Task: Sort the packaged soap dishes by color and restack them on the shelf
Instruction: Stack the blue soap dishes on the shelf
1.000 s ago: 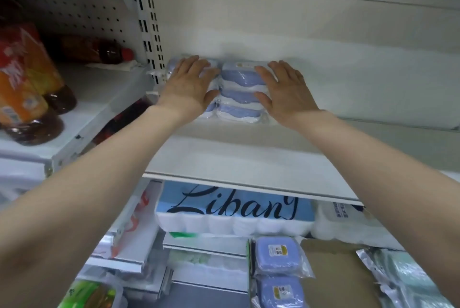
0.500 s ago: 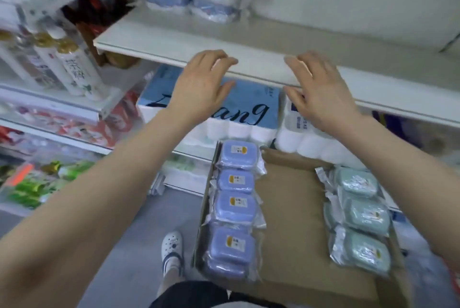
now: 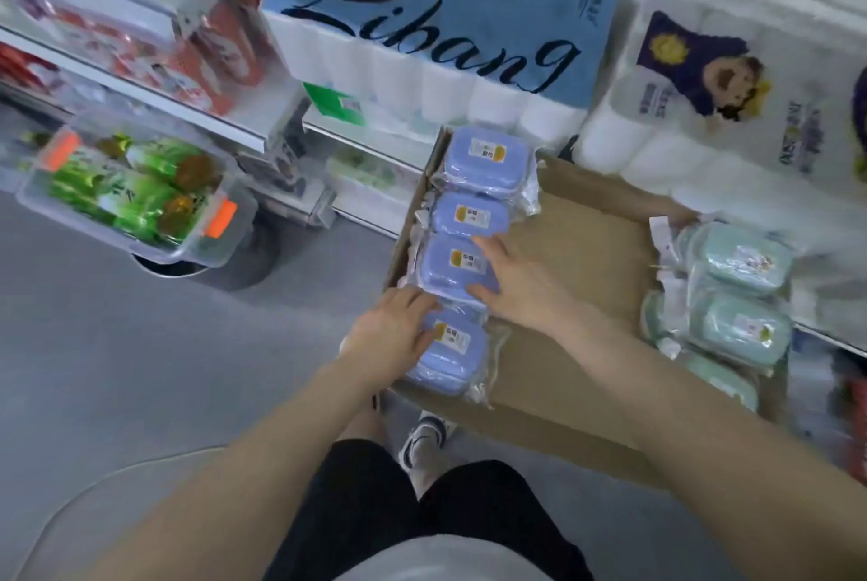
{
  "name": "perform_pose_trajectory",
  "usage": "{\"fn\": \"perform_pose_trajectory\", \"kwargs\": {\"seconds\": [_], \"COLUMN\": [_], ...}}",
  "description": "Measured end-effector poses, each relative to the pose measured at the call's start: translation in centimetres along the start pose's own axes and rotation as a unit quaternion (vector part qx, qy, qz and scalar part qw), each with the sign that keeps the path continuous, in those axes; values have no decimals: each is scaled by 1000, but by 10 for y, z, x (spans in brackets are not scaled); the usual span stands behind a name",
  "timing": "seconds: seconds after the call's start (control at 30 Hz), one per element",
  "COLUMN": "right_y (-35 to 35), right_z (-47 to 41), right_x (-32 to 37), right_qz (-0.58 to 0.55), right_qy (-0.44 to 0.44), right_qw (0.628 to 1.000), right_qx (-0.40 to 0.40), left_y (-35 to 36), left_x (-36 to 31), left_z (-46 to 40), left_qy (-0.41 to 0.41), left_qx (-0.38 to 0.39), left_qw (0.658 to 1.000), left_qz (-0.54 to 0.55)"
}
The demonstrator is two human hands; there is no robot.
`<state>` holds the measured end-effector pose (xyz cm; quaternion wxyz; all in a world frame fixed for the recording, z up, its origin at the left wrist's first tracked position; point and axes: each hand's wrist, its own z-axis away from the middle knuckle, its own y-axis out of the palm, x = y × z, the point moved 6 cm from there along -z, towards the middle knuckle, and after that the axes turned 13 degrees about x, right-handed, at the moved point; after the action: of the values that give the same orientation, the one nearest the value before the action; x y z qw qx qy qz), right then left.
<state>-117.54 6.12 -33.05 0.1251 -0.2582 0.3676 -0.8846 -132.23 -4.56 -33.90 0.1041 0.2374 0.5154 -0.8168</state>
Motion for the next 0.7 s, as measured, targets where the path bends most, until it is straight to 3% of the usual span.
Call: {"fn": "perform_pose_trajectory", "kwargs": {"seconds": [0.1,0.23,0.43,0.57,0.7], "right_y": [23,32,32,61,104], "right_z": [-23,-29,17,57,67], "right_x": [6,-2,-36,-101,-144], "right_qz": [-1,34,-84,-229,-212], "right_qy": [-14,18,70,207,330], "right_qw": [1000,999,985,937,915], "right_qx": [21,-27,-133,-167,-96], "left_y": [23,30,28,39,52], "left_x": [3,2,-4,-8,-9], "left_z": [7,13,0,-16,-26], "left_qy": [-20,-39,-21,14,26], "left_qx": [58,87,110,136,150], "left_qw": [998,994,984,977,972], "left_qz": [-23,-58,-137,-163,-178]}}
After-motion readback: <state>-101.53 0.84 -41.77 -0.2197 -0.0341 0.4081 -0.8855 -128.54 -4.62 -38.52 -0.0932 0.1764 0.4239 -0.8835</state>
